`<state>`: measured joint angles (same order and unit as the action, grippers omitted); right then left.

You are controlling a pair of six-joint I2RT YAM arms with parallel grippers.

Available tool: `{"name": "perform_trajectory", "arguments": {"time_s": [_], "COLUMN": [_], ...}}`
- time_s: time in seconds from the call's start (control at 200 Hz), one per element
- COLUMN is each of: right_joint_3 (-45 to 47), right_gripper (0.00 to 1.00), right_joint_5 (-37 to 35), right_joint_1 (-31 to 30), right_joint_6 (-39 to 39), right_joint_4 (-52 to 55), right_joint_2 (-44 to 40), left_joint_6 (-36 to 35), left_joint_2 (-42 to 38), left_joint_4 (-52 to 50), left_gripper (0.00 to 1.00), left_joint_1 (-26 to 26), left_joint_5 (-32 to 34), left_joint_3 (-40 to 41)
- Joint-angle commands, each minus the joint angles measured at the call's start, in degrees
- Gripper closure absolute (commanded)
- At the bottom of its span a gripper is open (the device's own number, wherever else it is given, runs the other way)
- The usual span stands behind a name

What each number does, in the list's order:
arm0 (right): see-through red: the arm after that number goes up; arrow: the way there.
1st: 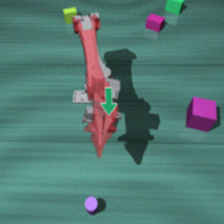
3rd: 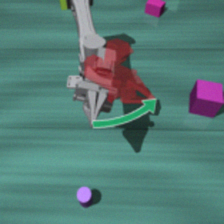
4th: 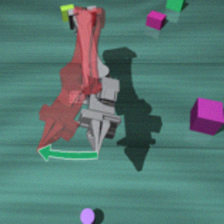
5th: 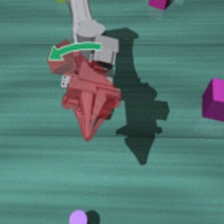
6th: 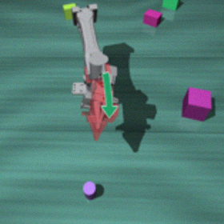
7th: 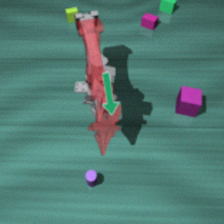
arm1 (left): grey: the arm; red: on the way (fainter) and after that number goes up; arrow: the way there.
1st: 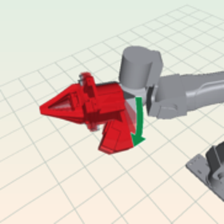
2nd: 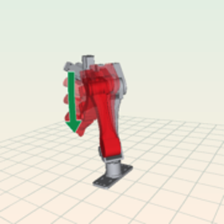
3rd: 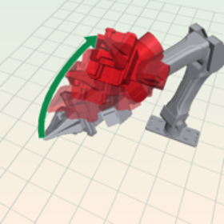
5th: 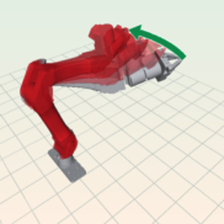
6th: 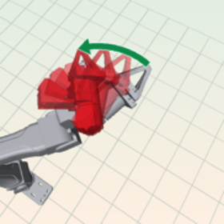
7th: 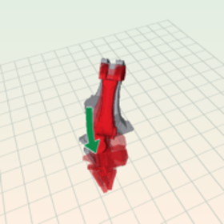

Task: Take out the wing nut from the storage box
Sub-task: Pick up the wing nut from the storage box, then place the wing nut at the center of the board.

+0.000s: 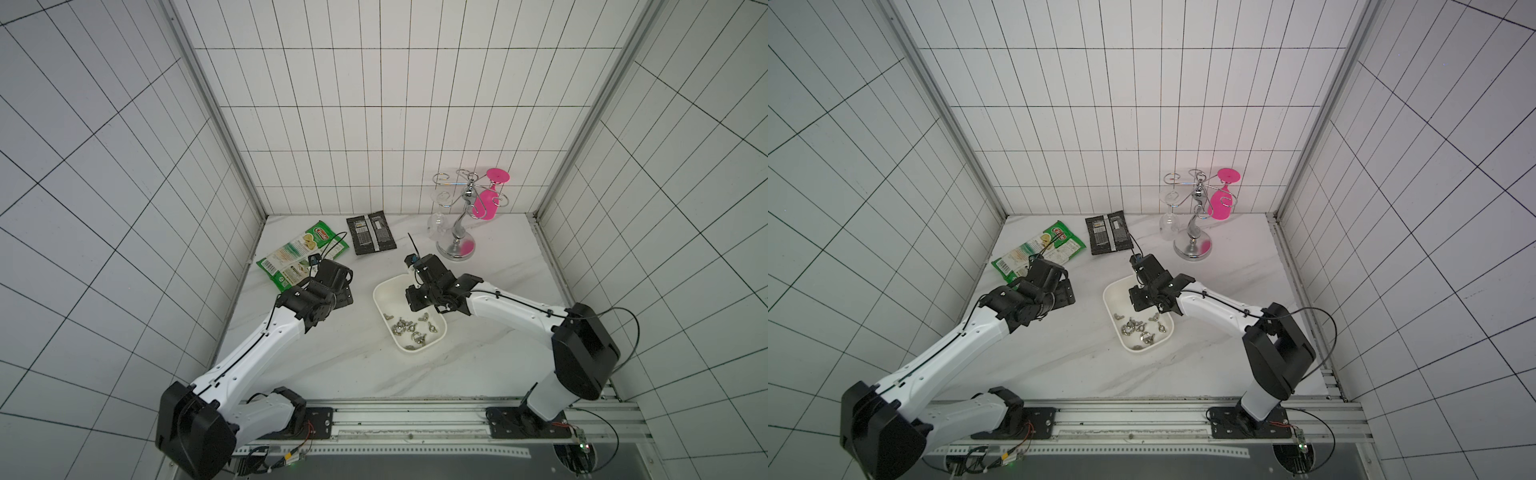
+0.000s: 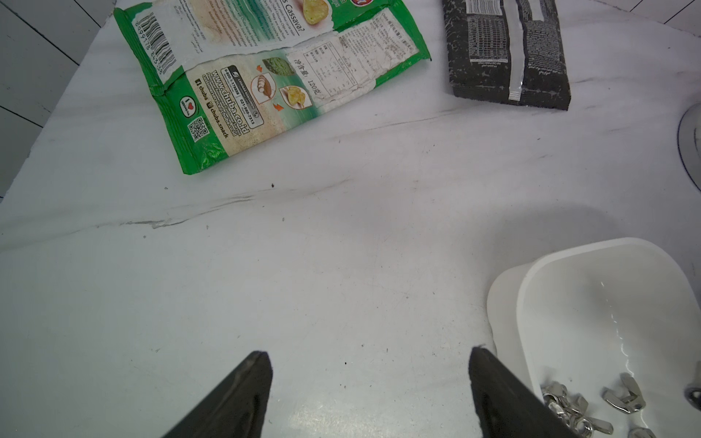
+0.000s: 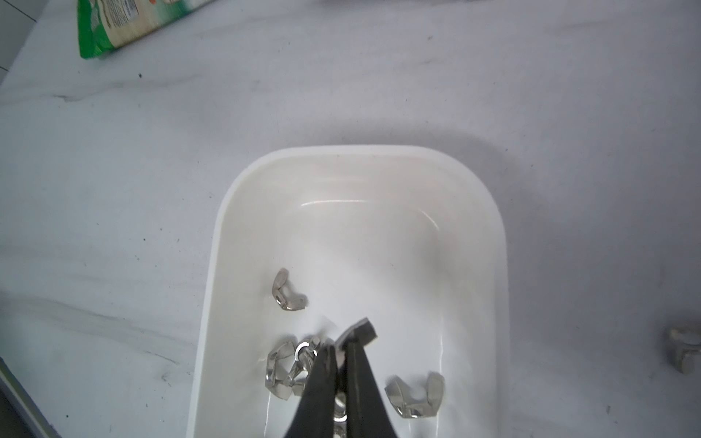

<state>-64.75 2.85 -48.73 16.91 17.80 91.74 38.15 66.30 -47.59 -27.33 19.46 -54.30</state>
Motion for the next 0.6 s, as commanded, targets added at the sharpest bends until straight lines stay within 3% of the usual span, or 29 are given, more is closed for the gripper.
{"name": "perform_trajectory", "arguments": {"time_s": [0.0,0.31,0.595], "right_joint_3": [2.61,6.39,3.56], "right_gripper": [0.9,0.9,0.9], "right_joint_5": [-2.94,-0.61,1.44], "right_joint_1": [4.44,17.83,19.77], "right_joint_6": [1.19,1.54,1.81], "right_joint_4": [-0.13,-4.11,-6.94], "right_joint_2": [-2.53,0.44,9.95], "left_joint_6": [0.43,0.43,0.43], "left_joint_2": [-0.15,-0.35,0.03], "left_joint_4": [0.22,0.22,0.31], "left_gripper": [0.15,0.15,0.15], "left_joint_1": [-0.18,-0.13,-0.18], "left_joint_5": [0.49,0.43,0.4], "left_joint_3": [-1.6,-1.42,-1.42]}}
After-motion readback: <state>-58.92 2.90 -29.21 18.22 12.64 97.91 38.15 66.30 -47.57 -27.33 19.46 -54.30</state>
